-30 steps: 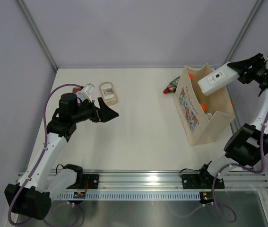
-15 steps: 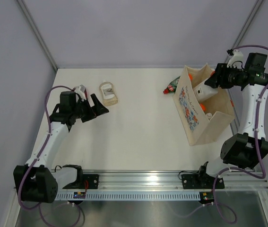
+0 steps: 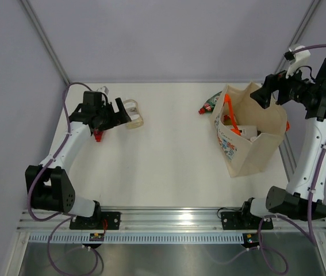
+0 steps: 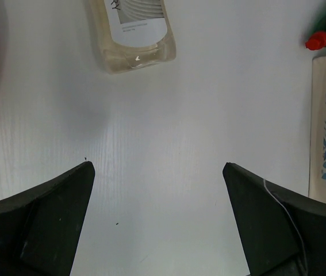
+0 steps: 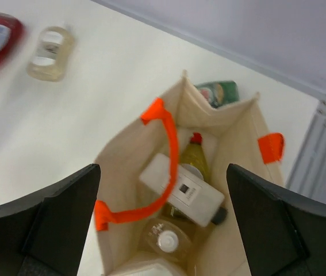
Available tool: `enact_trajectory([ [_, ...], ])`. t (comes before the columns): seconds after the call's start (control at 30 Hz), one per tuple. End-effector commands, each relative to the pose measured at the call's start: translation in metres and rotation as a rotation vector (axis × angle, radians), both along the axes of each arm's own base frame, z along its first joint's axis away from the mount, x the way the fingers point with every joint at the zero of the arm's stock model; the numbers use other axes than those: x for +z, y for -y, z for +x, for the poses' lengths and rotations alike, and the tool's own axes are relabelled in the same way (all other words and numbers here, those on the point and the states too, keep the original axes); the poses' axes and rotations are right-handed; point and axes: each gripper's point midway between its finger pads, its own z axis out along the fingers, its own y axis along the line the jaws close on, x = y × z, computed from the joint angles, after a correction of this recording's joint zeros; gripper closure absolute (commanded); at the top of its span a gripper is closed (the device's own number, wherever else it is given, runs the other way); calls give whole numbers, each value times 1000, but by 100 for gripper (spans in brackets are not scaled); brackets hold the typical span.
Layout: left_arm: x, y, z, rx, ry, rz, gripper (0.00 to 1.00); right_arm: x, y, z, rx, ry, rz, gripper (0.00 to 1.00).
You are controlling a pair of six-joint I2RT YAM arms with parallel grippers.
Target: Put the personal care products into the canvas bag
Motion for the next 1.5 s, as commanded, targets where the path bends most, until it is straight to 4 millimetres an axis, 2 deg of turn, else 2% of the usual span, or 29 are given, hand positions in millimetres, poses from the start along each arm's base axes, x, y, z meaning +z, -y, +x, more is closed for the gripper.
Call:
enact_trajectory([
  [0.0, -5, -3, 27, 21, 26, 151, 1, 8, -50, -45, 244, 35, 114, 0],
  [0.03, -10, -3, 32, 27, 17, 175, 1, 5, -58, -52, 284, 34, 148, 0],
  [0.07, -19, -5, 45, 44, 0, 217, 1, 12, -66, -63, 320, 94, 145, 1],
  [0.1, -23, 1, 50, 29, -3, 237, 1, -8, -71, -65, 339, 55, 194, 1],
  [0.13, -28, -2, 58, 51, -12, 273, 1, -5, -76, -66, 370, 92, 218, 0],
  [0.17, -36, -2, 74, 70, -23, 307, 1, -19, -81, -73, 383, 75, 246, 1],
  [0.27, -47, -4, 99, 118, -42, 338, 1, -28, -83, -78, 387, 104, 246, 1],
  [0.3, -55, -2, 115, 128, -46, 342, 1, -38, -84, -79, 393, 85, 262, 0],
  [0.4, -70, -1, 143, 155, -50, 360, 1, -49, -87, -83, 402, 82, 278, 1],
  [0.47, -78, -1, 154, 166, -52, 371, 1, -56, -88, -83, 403, 86, 283, 1],
  [0.6, -98, 14, 178, 135, -68, 353, 1, -59, -90, -83, 415, 93, 314, 1],
  [0.73, -114, 27, 182, 114, -133, 381, 1, -61, -94, -85, 427, 92, 348, 0],
  [0.77, -121, 27, 173, 112, -185, 398, 1, -65, -94, -85, 426, 82, 358, 0],
  [0.83, -132, 25, 170, 139, -231, 409, 1, -66, -95, -87, 430, 80, 360, 0],
  [0.93, -151, 17, 154, 150, -295, 441, 1, -67, -97, -91, 440, 78, 363, 1],
  [1.03, -160, 16, 147, 140, -310, 444, 9, -66, -97, -94, 443, 80, 361, 1],
  [1.13, -155, 23, 142, 112, -283, 410, 22, -61, -100, -99, 463, 72, 364, 1],
  [1.17, -145, 25, 142, 105, -256, 390, 38, -58, -102, -103, 499, 92, 348, 1],
  [1.2, -139, 29, 142, 93, -236, 372, 47, -60, -105, -111, 504, 42, 378, 0],
  [1.23, -132, 38, 140, 50, -220, 329, 56, -50, -106, -113, 517, 45, 369, 1],
  [1.27, -121, 44, 145, 31, -173, 296, 64, -48, -106, -114, 541, 79, 320, 0],
  [1.3, -106, 49, 138, 9, -141, 266, 77, -52, -109, -124, 531, 0, 363, 1],
  [1.33, -97, 62, 132, -50, -120, 203, 80, -54, -109, -123, 531, -37, 376, 0],
  [1.37, -81, 71, 137, -78, -48, 151, 82, -44, -109, -124, 563, 16, 321, 1],
  [1.4, -70, 79, 132, -114, -14, 109, 85, -47, -115, -138, 573, -56, 366, 1],
  [1.43, -55, 90, 109, -180, 8, 34, 88, -45, -117, -140, 601, -73, 371, 1],
  [1.47, -38, 99, 109, -214, 87, -22, 89, -47, -125, -149, 677, -46, 343, 1],
])
